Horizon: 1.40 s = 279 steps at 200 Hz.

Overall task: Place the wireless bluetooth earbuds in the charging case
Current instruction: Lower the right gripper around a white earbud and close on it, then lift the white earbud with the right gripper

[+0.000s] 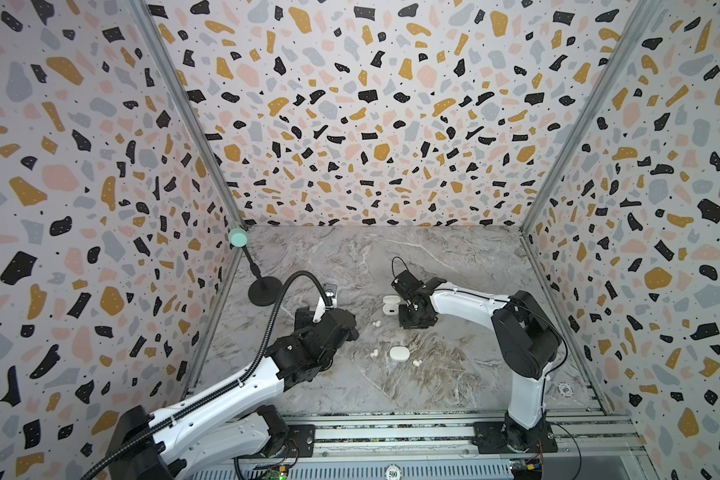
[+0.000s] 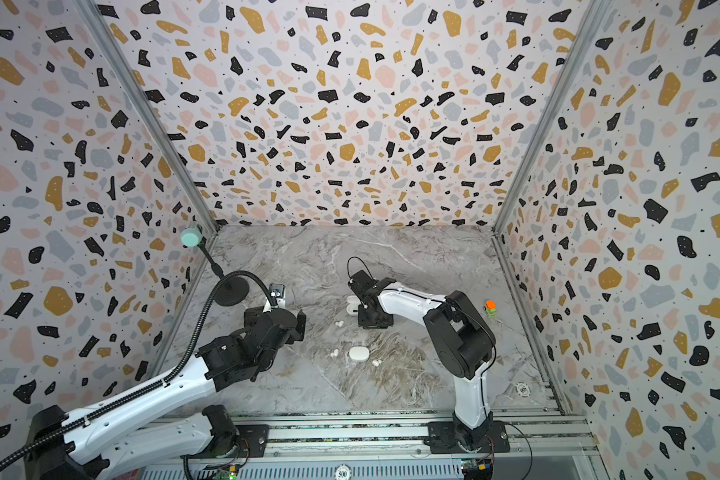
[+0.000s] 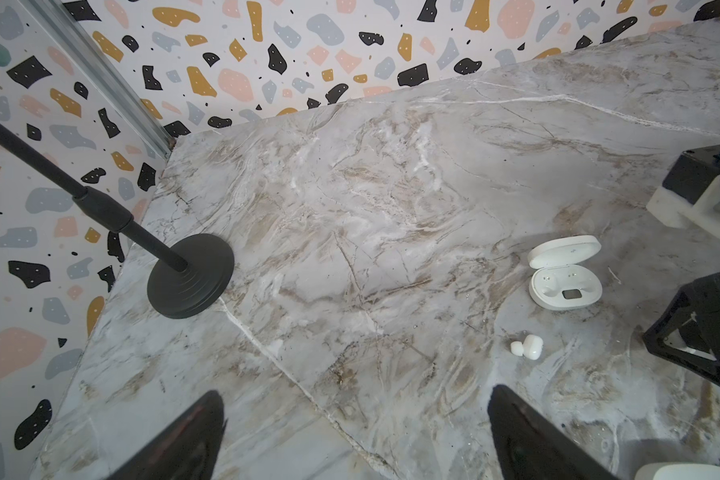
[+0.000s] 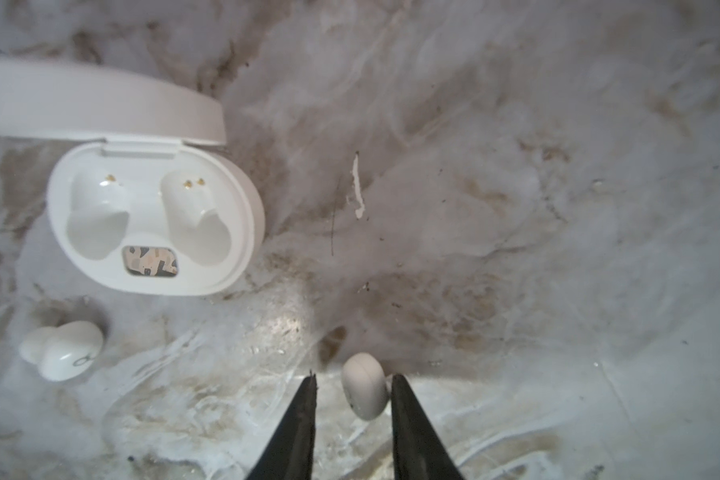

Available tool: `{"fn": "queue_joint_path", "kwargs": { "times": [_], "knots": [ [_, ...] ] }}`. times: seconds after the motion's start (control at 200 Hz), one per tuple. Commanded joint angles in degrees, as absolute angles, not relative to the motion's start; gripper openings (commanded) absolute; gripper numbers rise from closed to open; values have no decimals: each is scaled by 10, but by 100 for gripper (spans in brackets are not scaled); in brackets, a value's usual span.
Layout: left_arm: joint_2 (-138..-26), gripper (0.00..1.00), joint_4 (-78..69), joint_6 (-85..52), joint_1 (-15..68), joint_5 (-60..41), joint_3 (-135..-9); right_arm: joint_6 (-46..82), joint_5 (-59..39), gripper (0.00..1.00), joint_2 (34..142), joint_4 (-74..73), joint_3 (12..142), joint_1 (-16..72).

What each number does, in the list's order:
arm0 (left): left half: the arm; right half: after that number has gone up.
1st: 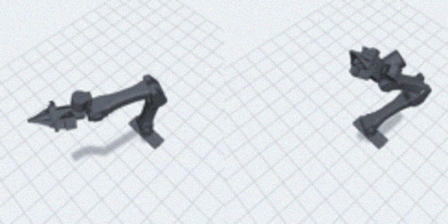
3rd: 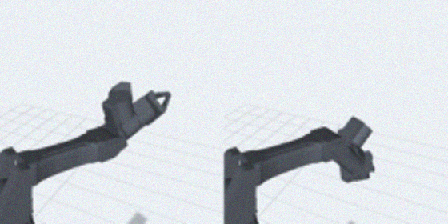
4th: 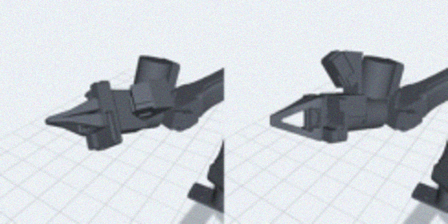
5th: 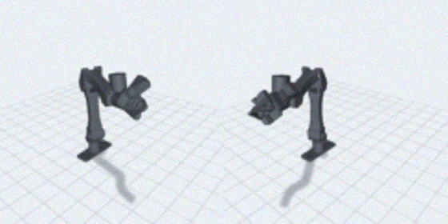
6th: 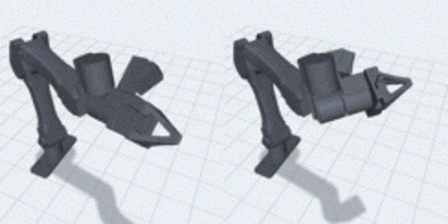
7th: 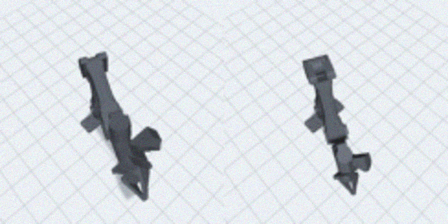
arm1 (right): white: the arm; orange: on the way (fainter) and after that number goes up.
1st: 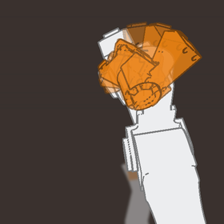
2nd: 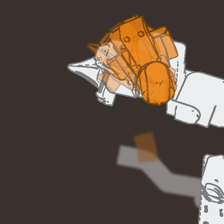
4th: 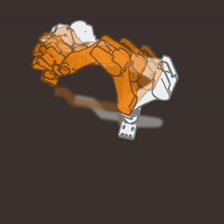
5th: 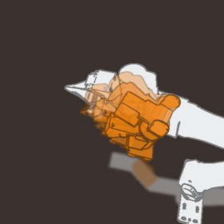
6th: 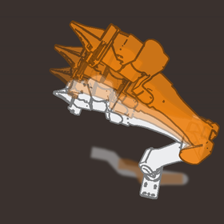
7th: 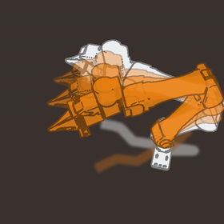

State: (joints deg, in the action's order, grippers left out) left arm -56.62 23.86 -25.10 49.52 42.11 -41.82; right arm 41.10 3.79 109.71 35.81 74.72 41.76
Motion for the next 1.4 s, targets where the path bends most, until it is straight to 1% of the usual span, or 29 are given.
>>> {"fn": "queue_joint_path", "kwargs": {
  "times": [0.0,1.392],
  "knots": [
    [-568,100,224,-247,492,418,-412,416,52,30,1100,382,761,420],
    [-581,100,225,-246,492,414,-415,401,67,24,1132,396,786,403]
  ]
}}
